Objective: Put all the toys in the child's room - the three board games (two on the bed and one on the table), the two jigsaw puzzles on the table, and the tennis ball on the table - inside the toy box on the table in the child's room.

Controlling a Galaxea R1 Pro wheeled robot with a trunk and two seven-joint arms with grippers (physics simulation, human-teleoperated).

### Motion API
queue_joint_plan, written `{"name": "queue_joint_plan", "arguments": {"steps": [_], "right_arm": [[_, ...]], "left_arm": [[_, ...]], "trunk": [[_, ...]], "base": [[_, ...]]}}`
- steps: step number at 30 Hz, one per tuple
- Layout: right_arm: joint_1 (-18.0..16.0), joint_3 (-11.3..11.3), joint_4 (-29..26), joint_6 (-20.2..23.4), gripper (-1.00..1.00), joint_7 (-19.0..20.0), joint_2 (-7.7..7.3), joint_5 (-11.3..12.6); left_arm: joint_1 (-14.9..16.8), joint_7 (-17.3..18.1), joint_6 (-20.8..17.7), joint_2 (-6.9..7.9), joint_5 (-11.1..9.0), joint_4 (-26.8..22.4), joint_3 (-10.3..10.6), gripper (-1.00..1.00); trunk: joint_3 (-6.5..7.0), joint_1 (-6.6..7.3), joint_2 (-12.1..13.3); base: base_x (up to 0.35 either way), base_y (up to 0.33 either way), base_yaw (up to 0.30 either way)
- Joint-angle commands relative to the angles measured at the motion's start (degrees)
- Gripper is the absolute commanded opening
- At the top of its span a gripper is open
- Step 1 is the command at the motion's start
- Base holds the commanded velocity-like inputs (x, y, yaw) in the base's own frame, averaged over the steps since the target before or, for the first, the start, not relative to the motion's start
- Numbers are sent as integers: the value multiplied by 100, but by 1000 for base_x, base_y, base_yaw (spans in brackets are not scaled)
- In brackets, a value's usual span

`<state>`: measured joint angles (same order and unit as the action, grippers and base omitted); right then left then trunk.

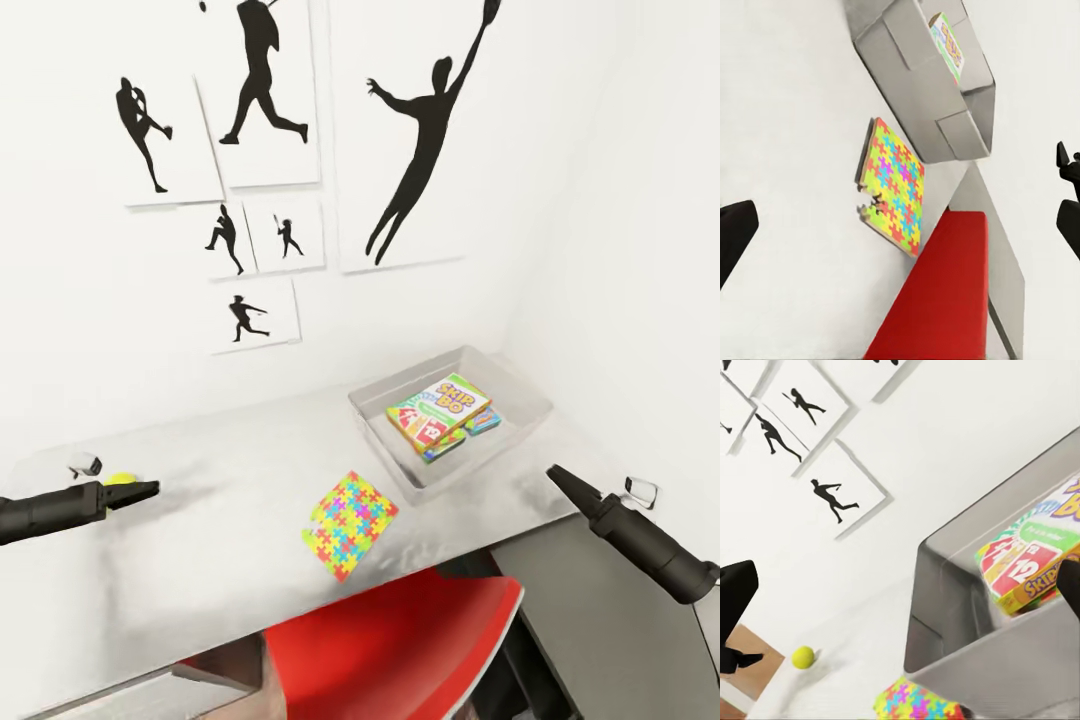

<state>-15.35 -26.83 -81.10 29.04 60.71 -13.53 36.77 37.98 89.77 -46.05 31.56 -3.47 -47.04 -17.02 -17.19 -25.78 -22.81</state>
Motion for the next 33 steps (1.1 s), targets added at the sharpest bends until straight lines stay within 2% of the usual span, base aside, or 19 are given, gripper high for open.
{"name": "queue_joint_plan", "arguments": {"steps": [1, 15, 24, 33], "right_arm": [[-3, 2, -2, 45, 100, -2, -1, 32], [-3, 41, -3, 41, 100, -49, 7, 32], [-3, 41, -5, 35, 100, -43, 60, 24], [-3, 33, -2, 36, 100, -20, 77, 23]], "left_arm": [[3, 23, -58, 0, 4, 2, 0, 100], [-6, 23, -46, 14, 5, 2, -5, 100], [-10, 23, -38, 25, 5, 2, -12, 100], [-17, 23, -36, 24, 8, 2, -12, 100]], "trunk": [[-3, 0, -11], [95, 0, -11], [159, 0, -11], [226, 0, -11]], "base": [[-281, 141, 198], [-241, 173, 206], [-34, 21, 203], [-1, 1, 111]]}}
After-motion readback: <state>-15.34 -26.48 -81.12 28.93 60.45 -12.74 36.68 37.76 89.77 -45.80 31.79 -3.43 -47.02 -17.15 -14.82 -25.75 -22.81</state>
